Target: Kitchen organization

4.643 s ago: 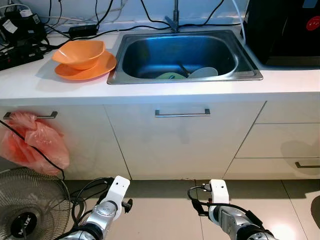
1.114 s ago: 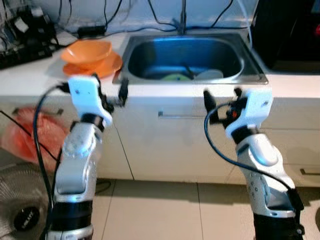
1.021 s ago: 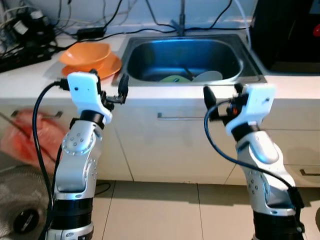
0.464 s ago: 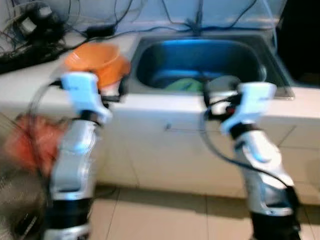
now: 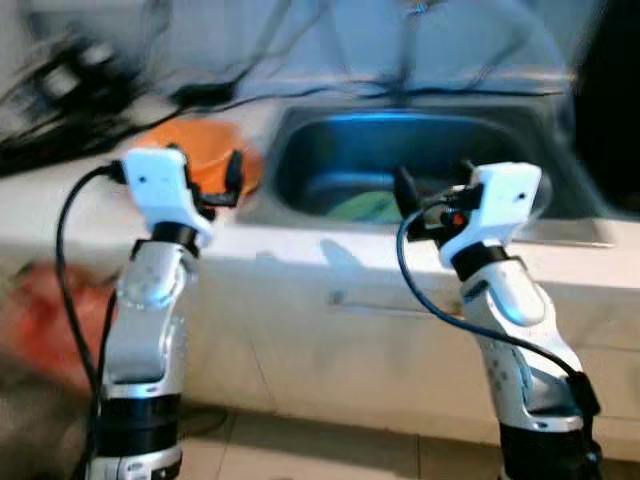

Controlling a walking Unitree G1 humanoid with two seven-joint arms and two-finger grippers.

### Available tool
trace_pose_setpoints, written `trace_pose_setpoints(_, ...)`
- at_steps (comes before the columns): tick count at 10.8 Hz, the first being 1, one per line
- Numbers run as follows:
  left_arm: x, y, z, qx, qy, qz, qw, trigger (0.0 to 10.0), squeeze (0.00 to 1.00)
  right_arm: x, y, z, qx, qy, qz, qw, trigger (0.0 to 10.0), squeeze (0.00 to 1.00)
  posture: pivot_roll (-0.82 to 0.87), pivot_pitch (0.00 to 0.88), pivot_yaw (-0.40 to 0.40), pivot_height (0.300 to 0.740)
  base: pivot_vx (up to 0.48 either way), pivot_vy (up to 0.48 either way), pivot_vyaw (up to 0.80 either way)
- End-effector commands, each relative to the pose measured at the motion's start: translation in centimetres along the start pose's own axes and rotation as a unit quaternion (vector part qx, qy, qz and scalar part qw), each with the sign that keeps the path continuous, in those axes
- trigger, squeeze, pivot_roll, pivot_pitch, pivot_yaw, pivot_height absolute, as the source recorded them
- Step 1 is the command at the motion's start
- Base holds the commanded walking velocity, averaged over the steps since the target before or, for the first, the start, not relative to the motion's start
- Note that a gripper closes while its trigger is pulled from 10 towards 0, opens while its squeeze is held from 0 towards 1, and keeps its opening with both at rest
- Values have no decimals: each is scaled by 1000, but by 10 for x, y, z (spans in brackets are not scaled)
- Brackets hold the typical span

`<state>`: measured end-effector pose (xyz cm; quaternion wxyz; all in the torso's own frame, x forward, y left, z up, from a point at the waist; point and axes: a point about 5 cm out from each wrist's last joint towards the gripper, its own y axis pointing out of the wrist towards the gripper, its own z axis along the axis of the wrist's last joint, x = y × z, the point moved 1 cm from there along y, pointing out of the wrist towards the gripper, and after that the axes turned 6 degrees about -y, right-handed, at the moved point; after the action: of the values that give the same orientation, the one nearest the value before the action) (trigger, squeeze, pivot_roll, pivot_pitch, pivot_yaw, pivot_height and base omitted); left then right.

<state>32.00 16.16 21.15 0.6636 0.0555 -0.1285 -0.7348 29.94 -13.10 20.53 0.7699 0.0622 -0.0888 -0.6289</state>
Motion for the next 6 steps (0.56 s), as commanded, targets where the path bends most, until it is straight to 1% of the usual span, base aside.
trace_pose_setpoints(1,3,1,2,2,-1,-4,1000,10000,0,3,-1,1,-2,1,-5,1000,10000,0,143,16,94,740,379,0,0)
trace_pose_setpoints(3,3,1,1,1,-1,-4,1000,10000,0,2,-1,1,-2,1,-5,1000,10000,0,141,17,94,740,375,0,0)
trace_pose_setpoints(4,3,1,1,1,-1,-3,1000,10000,0,2,-1,1,-2,1,-5,1000,10000,0,141,16,95,740,368,259,0)
trace_pose_setpoints(6,3,1,1,0,-4,-1,1000,10000,0,3,-1,1,-3,0,-5,1000,10000,0,142,17,93,740,0,384,0)
